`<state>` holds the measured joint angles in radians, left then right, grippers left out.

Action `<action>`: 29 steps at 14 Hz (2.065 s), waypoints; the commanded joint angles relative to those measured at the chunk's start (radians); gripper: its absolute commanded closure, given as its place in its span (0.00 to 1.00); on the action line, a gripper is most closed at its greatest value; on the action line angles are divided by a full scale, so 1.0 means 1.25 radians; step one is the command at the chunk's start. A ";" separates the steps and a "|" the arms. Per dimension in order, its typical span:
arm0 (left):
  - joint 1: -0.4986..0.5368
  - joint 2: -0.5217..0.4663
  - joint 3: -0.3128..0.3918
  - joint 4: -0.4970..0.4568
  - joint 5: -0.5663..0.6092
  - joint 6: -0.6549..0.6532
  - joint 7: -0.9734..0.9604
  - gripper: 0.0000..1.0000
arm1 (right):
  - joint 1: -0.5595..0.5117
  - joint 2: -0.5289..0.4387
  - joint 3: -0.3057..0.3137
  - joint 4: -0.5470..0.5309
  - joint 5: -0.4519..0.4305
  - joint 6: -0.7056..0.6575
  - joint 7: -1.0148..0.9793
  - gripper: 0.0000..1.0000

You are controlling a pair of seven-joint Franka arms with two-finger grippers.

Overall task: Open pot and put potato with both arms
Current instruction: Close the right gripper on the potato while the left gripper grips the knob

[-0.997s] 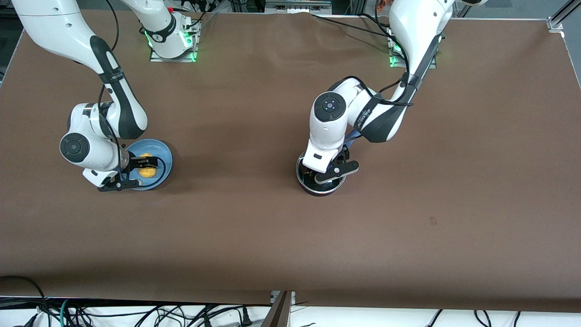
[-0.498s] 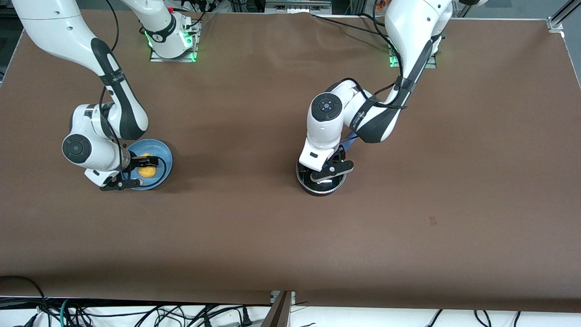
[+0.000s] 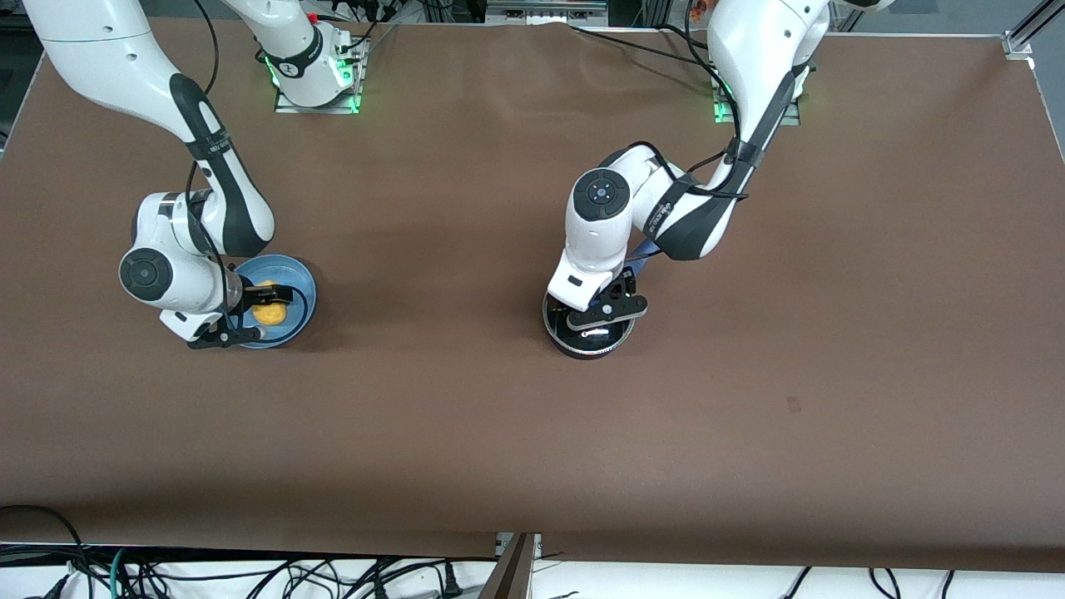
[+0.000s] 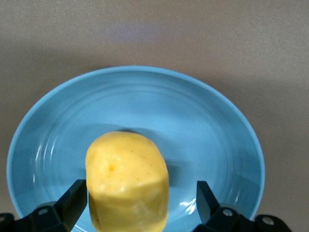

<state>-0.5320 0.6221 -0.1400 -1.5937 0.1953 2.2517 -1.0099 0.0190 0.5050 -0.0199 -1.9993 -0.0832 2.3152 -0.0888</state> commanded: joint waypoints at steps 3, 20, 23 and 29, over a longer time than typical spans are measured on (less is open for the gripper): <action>0.008 -0.037 -0.007 -0.049 0.013 0.008 0.054 0.00 | -0.007 -0.009 0.006 -0.017 -0.008 0.013 -0.008 0.39; 0.143 -0.047 -0.147 -0.081 0.012 0.026 0.106 0.02 | -0.002 -0.011 0.012 0.015 -0.006 0.011 -0.007 0.59; 0.137 -0.047 -0.147 -0.081 0.016 0.026 0.069 0.03 | -0.002 -0.011 0.013 0.015 -0.006 0.010 -0.006 0.59; 0.124 -0.046 -0.146 -0.080 0.022 0.027 0.035 0.06 | -0.002 -0.011 0.013 0.015 -0.006 0.011 -0.006 0.59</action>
<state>-0.3798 0.5946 -0.3227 -1.6600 0.1953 2.2745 -0.9394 0.0218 0.5030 -0.0104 -1.9762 -0.0832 2.3298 -0.0898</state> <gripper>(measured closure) 0.053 0.392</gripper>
